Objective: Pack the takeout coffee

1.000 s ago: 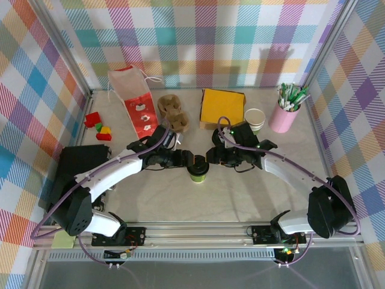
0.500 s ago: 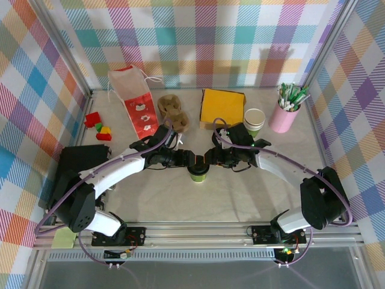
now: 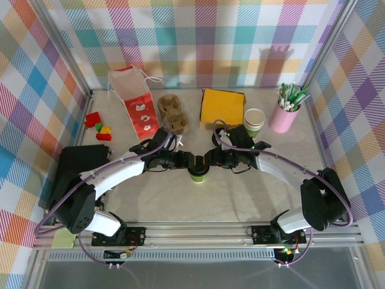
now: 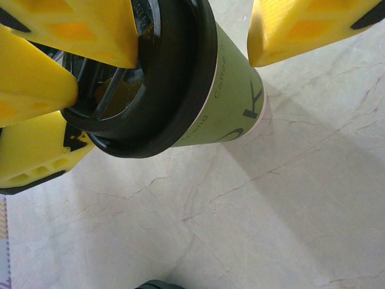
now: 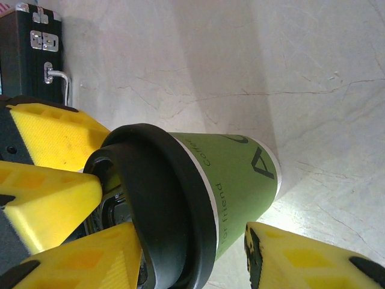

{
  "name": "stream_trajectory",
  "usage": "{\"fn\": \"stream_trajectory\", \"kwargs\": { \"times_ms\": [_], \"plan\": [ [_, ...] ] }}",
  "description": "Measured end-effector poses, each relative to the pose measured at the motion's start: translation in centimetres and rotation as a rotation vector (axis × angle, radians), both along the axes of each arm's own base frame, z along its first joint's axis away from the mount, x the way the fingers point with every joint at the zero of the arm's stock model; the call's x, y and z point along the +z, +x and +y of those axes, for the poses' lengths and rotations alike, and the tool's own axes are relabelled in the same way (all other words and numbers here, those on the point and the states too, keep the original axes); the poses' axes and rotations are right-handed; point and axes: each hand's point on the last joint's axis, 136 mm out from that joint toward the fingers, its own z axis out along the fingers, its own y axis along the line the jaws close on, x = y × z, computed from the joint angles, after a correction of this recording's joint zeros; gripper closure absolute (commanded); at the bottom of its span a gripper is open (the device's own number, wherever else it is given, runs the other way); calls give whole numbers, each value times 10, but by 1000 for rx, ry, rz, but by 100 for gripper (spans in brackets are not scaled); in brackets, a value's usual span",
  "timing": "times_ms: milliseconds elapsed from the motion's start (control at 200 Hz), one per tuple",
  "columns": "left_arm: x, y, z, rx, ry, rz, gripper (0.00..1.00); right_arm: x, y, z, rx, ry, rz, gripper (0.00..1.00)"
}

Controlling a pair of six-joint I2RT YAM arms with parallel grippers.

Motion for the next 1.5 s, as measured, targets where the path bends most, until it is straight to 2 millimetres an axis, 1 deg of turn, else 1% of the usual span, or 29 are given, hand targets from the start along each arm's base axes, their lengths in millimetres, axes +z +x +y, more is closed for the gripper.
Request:
{"fn": "stream_trajectory", "kwargs": {
  "times_ms": [400,605,695,800,930,1125,1245,1340,1430,1500],
  "plan": [
    [1,-1,-1,6,-10,-17,50,-1,1,2,4,24,-36,52],
    [6,-4,-5,-3,12,-26,49,2,1,-1,-4,-23,-43,47],
    [7,-7,-7,-12,22,-22,46,3,1,-4,-6,-62,-50,45],
    [9,-7,-6,-6,35,-22,44,5,3,-11,-20,-115,-58,41],
    [16,-4,-7,-3,36,-28,41,11,4,-16,-24,-158,-72,40],
    [25,-1,-6,9,48,-36,38,30,5,-19,-25,-163,-113,40],
    [36,-1,0,27,62,-53,38,43,1,-21,-24,-163,-146,40],
    [53,2,7,56,69,-94,37,51,-4,-17,-13,-172,-177,39],
    [71,3,19,101,76,-141,36,54,-12,-9,13,-200,-209,37],
    [84,2,33,145,78,-172,36,56,-19,-2,39,-232,-231,35]
  ]
}}
